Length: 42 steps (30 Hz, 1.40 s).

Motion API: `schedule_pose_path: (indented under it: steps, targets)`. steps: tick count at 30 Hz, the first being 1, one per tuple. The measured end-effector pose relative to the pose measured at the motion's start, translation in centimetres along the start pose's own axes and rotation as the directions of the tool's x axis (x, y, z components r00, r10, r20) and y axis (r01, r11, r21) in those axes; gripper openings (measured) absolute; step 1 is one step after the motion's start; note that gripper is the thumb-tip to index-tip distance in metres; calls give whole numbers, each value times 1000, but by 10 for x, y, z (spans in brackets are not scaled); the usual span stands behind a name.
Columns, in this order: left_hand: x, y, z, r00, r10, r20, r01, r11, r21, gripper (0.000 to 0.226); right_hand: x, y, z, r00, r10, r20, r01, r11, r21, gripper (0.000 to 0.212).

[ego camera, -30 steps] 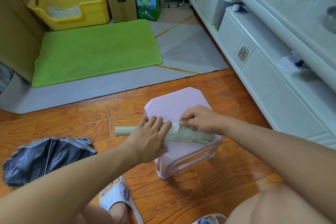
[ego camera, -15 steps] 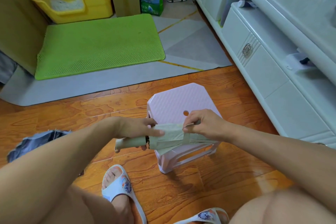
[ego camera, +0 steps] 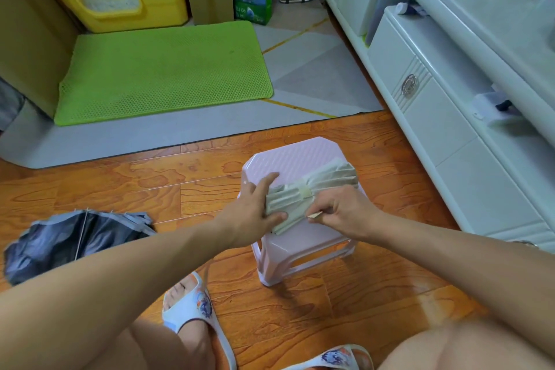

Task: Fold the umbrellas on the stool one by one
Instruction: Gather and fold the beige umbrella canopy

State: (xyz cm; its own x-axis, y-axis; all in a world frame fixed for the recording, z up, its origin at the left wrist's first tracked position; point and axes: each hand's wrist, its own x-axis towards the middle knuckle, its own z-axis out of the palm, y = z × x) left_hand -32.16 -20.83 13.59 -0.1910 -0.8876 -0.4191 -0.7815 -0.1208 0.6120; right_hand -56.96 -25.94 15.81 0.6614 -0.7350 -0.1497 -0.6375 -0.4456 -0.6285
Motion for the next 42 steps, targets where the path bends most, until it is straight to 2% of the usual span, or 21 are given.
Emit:
schedule_pose_path:
  steps: [3,6,8,12,16,21,25,27,29,31,34,36,38,42]
  targets:
    - [1,-1,6,998,54,-20,-52,993,105,67,-1,-5,-4,998,-58,-12,57,995,-79,11]
    - [4,-1,10,997,54,-46,-46,988,146,66,-2,-9,-6,993,-120,-22,115,980,-160,10]
    - [4,0,9,997,61,-54,-50,983,179,65,0,-7,-7,989,-133,-65,121,980,-159,7]
    - [4,1,7,988,133,-79,-109,961,255,63,8,-2,-10,976,-113,-185,93,989,-112,4]
    - [4,-1,6,986,162,-47,-144,951,272,62,18,4,-20,972,12,-234,-17,1000,-18,6]
    - [9,-4,3,991,134,-9,-130,974,184,64,19,2,-30,981,76,-180,-75,997,16,8]
    - [15,-8,1,992,129,17,-130,985,111,66,9,-10,-34,998,-23,55,32,985,-167,46]
    - [16,-8,1,991,134,24,-135,984,115,66,7,-6,-26,988,-85,126,121,941,-315,42]
    - [16,-8,1,991,132,28,-134,984,116,65,10,-1,-18,982,-169,87,189,910,-370,25]
    - [16,-7,0,991,129,31,-131,984,117,65,12,0,-14,971,-239,9,227,911,-345,19]
    - [17,-7,-1,992,125,26,-127,985,113,65,6,-4,-16,962,-272,7,263,925,-274,19]
    - [16,-7,-1,993,119,24,-121,986,113,64,0,-6,-18,973,-231,12,229,955,-188,20]
    - [16,-9,-1,991,129,15,-130,981,141,63,-2,-3,-18,990,-139,-35,135,986,-103,17]
    - [14,-8,1,989,147,3,-145,972,186,63,8,-1,-13,995,-20,-98,12,997,-77,12]
